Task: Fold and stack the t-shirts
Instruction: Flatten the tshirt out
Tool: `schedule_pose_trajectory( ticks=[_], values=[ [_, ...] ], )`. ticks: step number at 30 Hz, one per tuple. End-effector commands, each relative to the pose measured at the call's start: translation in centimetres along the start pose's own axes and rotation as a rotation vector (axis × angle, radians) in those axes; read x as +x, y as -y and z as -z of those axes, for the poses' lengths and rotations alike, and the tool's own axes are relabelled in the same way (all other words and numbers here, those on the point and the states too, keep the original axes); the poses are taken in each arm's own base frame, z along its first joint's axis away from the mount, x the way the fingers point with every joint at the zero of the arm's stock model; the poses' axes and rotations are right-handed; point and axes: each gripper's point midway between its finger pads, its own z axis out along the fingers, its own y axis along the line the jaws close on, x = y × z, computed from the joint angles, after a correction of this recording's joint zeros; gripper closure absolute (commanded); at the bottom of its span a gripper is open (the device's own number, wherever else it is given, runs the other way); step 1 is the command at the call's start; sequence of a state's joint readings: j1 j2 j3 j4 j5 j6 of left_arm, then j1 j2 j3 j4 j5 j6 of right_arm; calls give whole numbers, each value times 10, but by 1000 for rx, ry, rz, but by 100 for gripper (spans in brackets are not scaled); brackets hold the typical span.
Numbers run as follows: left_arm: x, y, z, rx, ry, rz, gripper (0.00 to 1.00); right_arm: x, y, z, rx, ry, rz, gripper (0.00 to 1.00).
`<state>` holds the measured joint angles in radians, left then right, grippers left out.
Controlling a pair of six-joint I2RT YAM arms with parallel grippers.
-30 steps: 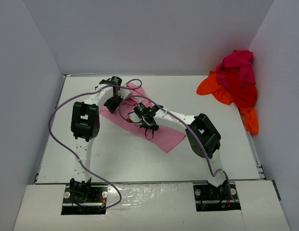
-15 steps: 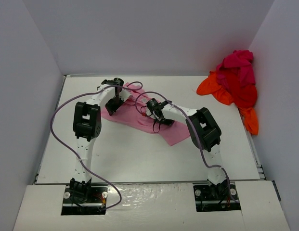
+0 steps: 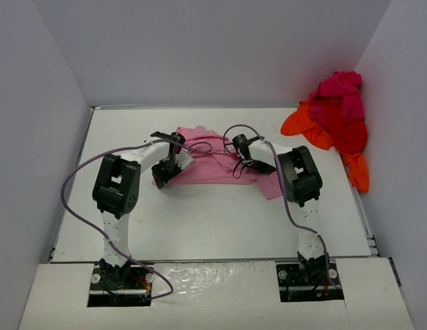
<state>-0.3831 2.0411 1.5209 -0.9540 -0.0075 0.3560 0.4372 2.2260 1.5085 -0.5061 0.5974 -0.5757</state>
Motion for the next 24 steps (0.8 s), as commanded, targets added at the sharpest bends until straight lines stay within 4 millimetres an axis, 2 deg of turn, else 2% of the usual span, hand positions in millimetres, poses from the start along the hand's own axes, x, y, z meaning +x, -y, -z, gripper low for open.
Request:
schedule_pose_trajectory(
  ticks=[1,4,6,9,12,15,17,22,24],
  values=[
    [-37,-32,59,-173,261,67,80,-34,-49,-8,-215,89,-52,72],
    [-43,-44,78,-249,327,69,69,-45,-37,2,-203,130,-90,52],
    [-44,-50,95,-312,378,59,69,-50,-25,16,-191,171,-121,51],
    [-42,-52,102,-342,397,36,69,-50,-10,28,-162,194,-168,51],
    [-36,-43,98,-325,407,-7,69,-45,12,47,-125,234,-233,49],
    [-27,-30,91,-309,410,-60,69,-39,39,65,-71,274,-321,44],
    [-21,-21,87,-296,410,-100,68,-34,58,86,-46,329,-379,41],
    [-12,-8,68,-295,387,-192,60,-23,90,119,16,398,-465,38],
    [-12,-9,62,-311,385,-222,55,-16,102,131,48,417,-492,37]
  ],
)
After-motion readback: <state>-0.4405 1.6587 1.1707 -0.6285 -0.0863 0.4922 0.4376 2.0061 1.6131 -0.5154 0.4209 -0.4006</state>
